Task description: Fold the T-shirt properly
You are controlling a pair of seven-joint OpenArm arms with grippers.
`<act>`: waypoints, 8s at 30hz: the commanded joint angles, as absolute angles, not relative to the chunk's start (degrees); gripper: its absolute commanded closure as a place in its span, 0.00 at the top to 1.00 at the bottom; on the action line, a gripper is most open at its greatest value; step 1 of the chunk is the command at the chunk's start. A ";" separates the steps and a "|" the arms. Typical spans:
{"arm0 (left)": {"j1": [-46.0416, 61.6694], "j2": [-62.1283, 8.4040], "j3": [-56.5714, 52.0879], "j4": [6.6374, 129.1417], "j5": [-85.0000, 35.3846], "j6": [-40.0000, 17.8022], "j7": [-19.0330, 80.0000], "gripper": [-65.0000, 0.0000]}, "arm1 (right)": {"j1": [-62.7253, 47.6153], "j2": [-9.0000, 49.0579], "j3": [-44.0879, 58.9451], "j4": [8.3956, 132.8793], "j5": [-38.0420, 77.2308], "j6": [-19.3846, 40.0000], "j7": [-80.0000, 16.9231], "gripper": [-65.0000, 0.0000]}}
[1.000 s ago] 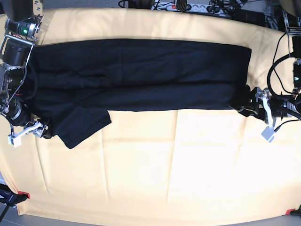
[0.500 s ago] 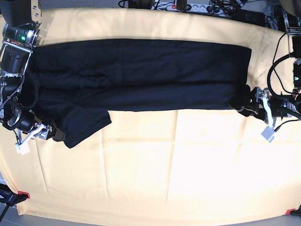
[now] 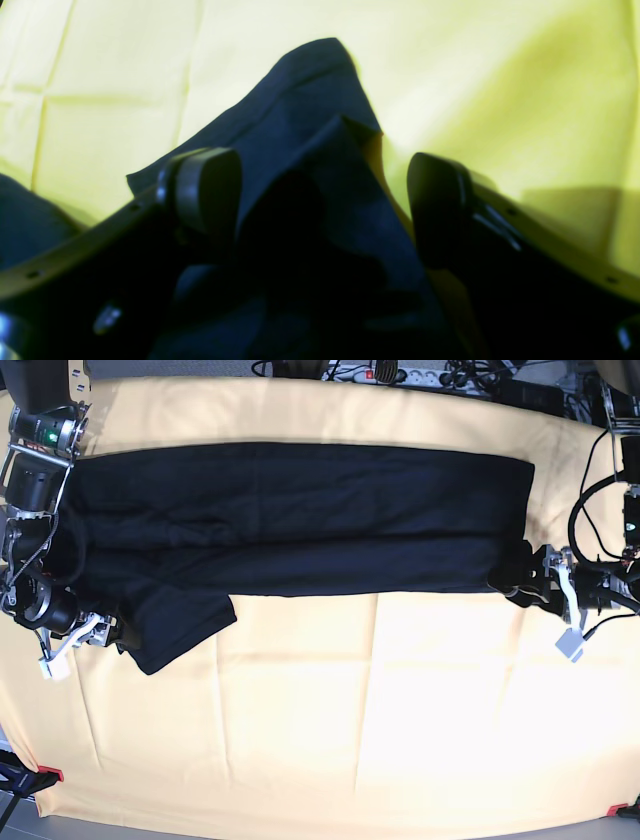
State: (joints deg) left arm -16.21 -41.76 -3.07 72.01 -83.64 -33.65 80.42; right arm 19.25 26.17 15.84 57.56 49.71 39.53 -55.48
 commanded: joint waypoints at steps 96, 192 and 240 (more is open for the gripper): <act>-21.12 -49.67 -12.51 72.79 -85.00 -34.94 80.00 0.66 | -19.05 45.60 15.77 104.64 70.50 40.00 -79.29 0.27; -3.42 -35.09 -33.04 80.73 -67.40 -28.40 74.17 0.00 | -17.34 33.34 47.29 107.42 85.00 40.00 -80.00 0.00; 2.83 -22.87 -23.18 80.75 -62.57 -28.64 73.25 0.07 | -17.34 33.34 47.27 107.42 85.00 40.00 -80.00 0.00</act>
